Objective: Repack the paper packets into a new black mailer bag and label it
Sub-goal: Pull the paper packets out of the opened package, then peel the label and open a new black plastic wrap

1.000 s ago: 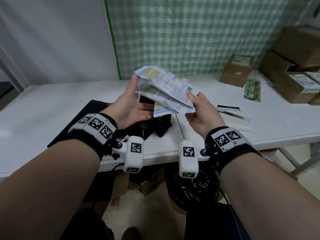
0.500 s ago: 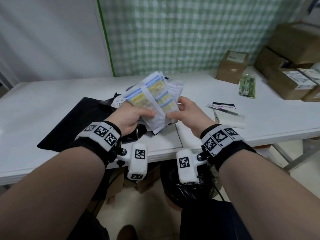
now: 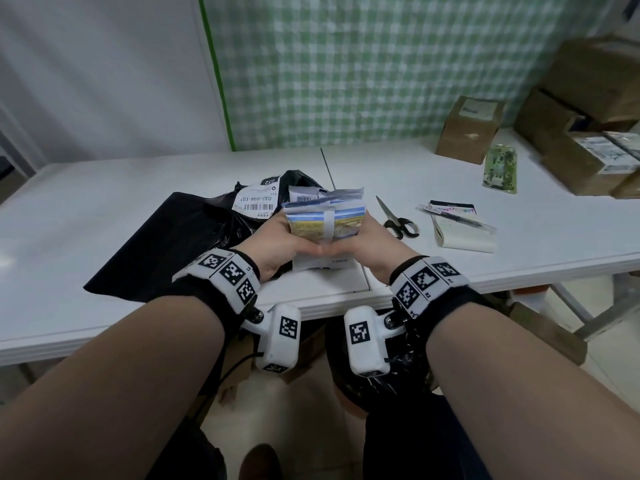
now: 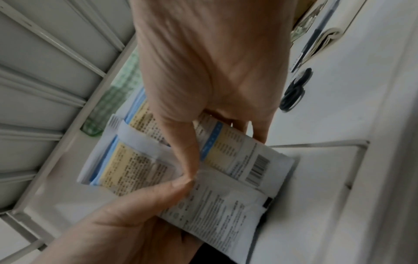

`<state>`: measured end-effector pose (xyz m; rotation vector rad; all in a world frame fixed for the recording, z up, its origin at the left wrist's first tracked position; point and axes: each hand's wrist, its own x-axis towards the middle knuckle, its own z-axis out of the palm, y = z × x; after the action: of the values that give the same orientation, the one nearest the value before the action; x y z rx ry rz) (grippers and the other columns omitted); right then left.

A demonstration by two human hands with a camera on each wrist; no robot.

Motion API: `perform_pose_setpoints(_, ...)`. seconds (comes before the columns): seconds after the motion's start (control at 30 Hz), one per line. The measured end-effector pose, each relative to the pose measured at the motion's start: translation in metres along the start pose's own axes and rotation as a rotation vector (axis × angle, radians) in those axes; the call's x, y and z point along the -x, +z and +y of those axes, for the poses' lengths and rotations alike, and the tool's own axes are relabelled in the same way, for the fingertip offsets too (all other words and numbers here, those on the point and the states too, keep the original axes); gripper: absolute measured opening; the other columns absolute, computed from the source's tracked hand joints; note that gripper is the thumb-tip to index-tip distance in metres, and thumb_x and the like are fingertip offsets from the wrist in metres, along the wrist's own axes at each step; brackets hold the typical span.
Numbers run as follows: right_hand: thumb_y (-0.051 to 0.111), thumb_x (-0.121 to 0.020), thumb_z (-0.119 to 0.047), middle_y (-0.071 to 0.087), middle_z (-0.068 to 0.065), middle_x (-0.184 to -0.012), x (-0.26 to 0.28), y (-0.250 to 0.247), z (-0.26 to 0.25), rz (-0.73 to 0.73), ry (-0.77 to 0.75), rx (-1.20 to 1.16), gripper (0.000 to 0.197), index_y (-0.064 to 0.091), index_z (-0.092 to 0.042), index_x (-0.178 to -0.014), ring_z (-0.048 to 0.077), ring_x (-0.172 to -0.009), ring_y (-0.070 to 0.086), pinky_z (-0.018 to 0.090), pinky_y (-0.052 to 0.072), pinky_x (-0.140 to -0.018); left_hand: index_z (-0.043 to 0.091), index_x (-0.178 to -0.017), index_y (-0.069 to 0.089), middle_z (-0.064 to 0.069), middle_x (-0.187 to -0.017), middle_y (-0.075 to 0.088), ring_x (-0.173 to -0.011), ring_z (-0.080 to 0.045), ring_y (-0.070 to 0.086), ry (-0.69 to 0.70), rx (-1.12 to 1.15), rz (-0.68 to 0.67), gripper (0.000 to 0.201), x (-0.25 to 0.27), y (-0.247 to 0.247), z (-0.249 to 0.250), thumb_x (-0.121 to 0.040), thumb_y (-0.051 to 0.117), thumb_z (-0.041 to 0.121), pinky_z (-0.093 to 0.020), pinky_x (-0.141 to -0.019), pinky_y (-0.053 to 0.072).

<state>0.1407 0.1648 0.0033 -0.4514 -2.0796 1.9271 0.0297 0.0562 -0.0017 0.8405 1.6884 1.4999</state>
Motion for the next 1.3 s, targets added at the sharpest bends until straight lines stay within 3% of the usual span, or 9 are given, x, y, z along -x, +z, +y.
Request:
perform_pose_setpoints(0.17,0.082,-0.059,-0.013,0.065,0.013,-0.123,0.003,-0.011,-0.013,0.025,0.049,-0.083,0.081,0.047,-0.006,-0.132,0.027,-0.112,0.063,0.042,0.049,-0.100,0.007,-0.130,0.048,-0.011,-0.122,0.064,-0.111,-0.024,0.063,-0.021,0.088,-0.051,0.057,0.005,-0.005,0.017,-0.078,0.063,-0.010,-0.032,-0.093,0.052)
perform_pose_setpoints(0.23,0.077,-0.071,-0.008,0.063,0.013,-0.125,0.005,-0.014,-0.020,0.053,0.041,-0.099,0.070,0.044,-0.006,-0.134,0.027,-0.115,0.062,0.041,0.047,-0.102,0.011,-0.132,0.046,-0.009,-0.125,0.063,-0.113,-0.025,0.061,-0.015,0.151,-0.076,0.053,0.008,-0.001,0.026,-0.083,0.059,-0.004,-0.038,-0.095,0.050)
perform_pose_setpoints(0.33,0.070,-0.081,-0.008,0.065,0.006,-0.122,0.009,-0.018,-0.028,0.070,0.059,-0.079,0.058,0.045,-0.011,-0.132,0.021,-0.110,0.064,0.035,0.050,-0.096,0.016,-0.126,0.049,-0.009,-0.124,0.063,-0.111,-0.028,0.062,-0.030,0.270,-0.040,0.042,0.012,0.005,0.042,-0.088,0.054,-0.001,-0.046,-0.092,0.051)
perform_pose_setpoints(0.47,0.067,-0.086,-0.020,0.068,-0.005,-0.112,0.017,-0.020,-0.035,0.015,0.140,-0.003,0.038,0.051,-0.025,-0.121,0.014,-0.096,0.065,0.028,0.055,-0.073,0.019,-0.108,0.055,-0.010,-0.113,0.066,-0.104,-0.030,0.064,-0.090,0.390,0.011,0.022,0.016,0.009,0.060,-0.092,0.050,0.004,-0.050,-0.087,0.052)
perform_pose_setpoints(0.67,0.056,-0.093,-0.019,0.068,-0.005,-0.095,0.003,-0.028,-0.034,0.086,0.144,-0.074,0.021,0.055,-0.027,-0.113,0.009,-0.069,0.062,0.020,0.048,-0.052,0.010,-0.117,0.057,-0.013,-0.117,0.067,-0.105,-0.028,0.065,-0.199,0.308,0.021,0.024,-0.012,0.010,0.071,-0.093,0.052,0.013,-0.044,-0.087,0.053)
perform_pose_setpoints(0.77,0.056,-0.093,-0.018,0.068,-0.005,-0.098,-0.020,-0.043,-0.033,0.146,0.166,-0.130,0.031,0.051,-0.024,-0.123,0.010,-0.073,0.062,0.023,0.045,-0.057,0.011,-0.116,0.059,-0.008,-0.107,0.070,-0.095,-0.021,0.067,-0.241,0.154,0.015,0.027,-0.041,0.007,0.077,-0.092,0.055,0.021,-0.037,-0.082,0.055)
perform_pose_setpoints(0.9,0.055,-0.093,-0.015,0.067,-0.001,-0.099,-0.066,-0.074,-0.030,0.286,0.219,-0.168,0.023,0.052,-0.021,-0.115,0.015,-0.078,0.058,0.026,0.043,-0.063,0.016,-0.120,0.057,-0.003,-0.102,0.059,-0.086,-0.015,0.059,-0.268,-0.039,0.015,0.037,-0.089,-0.002,0.080,-0.090,0.055,0.038,-0.032,-0.075,0.054)
perform_pose_setpoints(1.13,0.057,-0.092,-0.015,0.067,0.003,-0.093,-0.144,-0.126,-0.002,0.455,0.423,-0.077,0.012,0.055,-0.016,-0.104,0.016,-0.069,0.060,0.025,0.045,-0.057,0.018,-0.092,0.053,0.000,-0.078,0.055,-0.063,-0.012,0.053,-0.268,-0.152,0.084,0.009,-0.156,-0.013,0.071,-0.092,0.056,0.027,-0.027,-0.065,0.051)
perform_pose_setpoints(1.3,0.063,-0.087,-0.019,0.067,0.007,-0.109,-0.179,-0.140,0.026,0.465,0.557,-0.059,0.012,0.061,-0.014,-0.098,0.019,-0.075,0.062,0.024,0.046,-0.051,0.015,-0.097,0.055,0.000,-0.075,0.056,-0.061,-0.013,0.052,-0.252,-0.178,0.051,0.008,-0.181,-0.013,0.057,-0.093,0.053,0.021,-0.026,-0.063,0.048)
